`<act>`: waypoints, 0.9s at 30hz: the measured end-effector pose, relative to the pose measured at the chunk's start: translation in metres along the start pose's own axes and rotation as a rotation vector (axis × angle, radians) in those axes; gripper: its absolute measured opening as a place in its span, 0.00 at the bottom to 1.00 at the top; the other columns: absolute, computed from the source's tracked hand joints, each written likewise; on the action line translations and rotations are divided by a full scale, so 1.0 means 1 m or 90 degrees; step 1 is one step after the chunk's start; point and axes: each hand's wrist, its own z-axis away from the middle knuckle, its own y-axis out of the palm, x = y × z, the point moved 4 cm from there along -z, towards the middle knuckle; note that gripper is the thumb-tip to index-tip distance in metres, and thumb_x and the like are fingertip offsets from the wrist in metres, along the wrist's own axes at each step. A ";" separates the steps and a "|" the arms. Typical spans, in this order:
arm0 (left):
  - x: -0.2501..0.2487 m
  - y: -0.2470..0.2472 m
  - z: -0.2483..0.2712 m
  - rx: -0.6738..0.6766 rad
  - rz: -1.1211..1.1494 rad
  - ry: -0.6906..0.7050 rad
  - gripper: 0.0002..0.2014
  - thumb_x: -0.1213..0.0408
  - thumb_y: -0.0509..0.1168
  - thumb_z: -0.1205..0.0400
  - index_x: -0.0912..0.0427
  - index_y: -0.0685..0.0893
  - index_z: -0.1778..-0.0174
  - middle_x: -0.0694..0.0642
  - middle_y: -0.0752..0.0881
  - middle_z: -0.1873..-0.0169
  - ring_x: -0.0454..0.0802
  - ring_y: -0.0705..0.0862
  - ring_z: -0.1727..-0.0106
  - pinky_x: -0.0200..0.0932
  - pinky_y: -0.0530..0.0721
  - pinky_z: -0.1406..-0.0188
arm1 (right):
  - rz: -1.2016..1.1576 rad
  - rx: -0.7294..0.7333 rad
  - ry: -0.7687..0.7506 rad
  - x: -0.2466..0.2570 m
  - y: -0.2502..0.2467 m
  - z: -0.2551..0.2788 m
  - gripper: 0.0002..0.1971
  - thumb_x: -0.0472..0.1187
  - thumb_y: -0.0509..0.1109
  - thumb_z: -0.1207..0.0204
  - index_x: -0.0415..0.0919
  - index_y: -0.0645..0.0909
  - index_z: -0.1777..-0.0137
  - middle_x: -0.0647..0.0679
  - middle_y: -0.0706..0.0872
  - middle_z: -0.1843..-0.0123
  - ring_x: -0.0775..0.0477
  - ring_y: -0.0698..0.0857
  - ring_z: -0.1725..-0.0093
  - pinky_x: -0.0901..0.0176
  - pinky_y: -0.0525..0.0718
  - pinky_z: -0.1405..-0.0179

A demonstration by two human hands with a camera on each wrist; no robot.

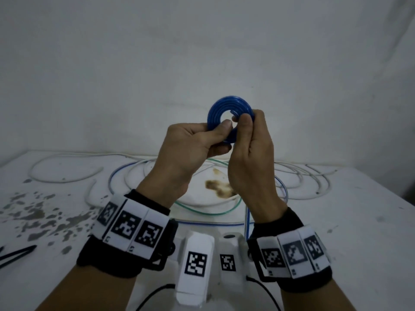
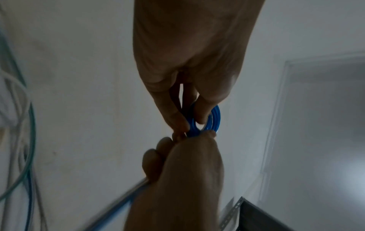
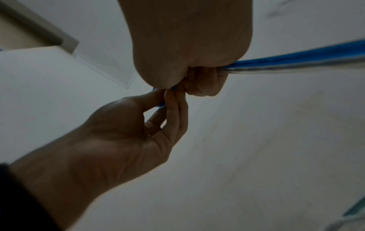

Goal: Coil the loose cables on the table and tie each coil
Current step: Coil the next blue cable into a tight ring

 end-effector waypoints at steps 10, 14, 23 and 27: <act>-0.014 -0.016 -0.005 0.015 -0.105 0.062 0.09 0.57 0.75 0.30 0.57 0.93 0.59 0.54 0.91 0.67 0.44 0.85 0.66 0.35 0.83 0.66 | -0.027 0.083 0.033 -0.004 0.002 -0.002 0.16 0.41 0.53 0.09 0.47 0.68 0.62 0.58 0.70 0.71 0.58 0.67 0.72 0.67 0.67 0.71; -0.004 -0.006 -0.005 0.022 -0.007 0.030 0.15 0.56 0.73 0.34 0.61 0.92 0.57 0.54 0.92 0.65 0.45 0.85 0.63 0.34 0.83 0.66 | -0.212 0.014 0.104 -0.007 0.009 0.003 0.19 0.48 0.49 0.09 0.39 0.73 0.58 0.52 0.73 0.68 0.56 0.71 0.70 0.63 0.71 0.69; -0.002 -0.004 -0.005 0.054 -0.058 0.034 0.14 0.54 0.72 0.32 0.59 0.92 0.56 0.55 0.92 0.63 0.46 0.88 0.62 0.33 0.84 0.64 | -0.086 -0.055 0.097 -0.007 -0.001 0.002 0.19 0.42 0.51 0.09 0.44 0.70 0.64 0.59 0.71 0.71 0.61 0.69 0.71 0.71 0.69 0.68; -0.001 -0.011 -0.006 0.028 -0.044 0.042 0.12 0.55 0.73 0.33 0.59 0.91 0.59 0.52 0.90 0.68 0.43 0.84 0.66 0.33 0.82 0.68 | -0.160 0.001 0.148 -0.009 0.006 0.003 0.20 0.46 0.49 0.09 0.39 0.72 0.59 0.47 0.72 0.66 0.55 0.69 0.68 0.62 0.70 0.69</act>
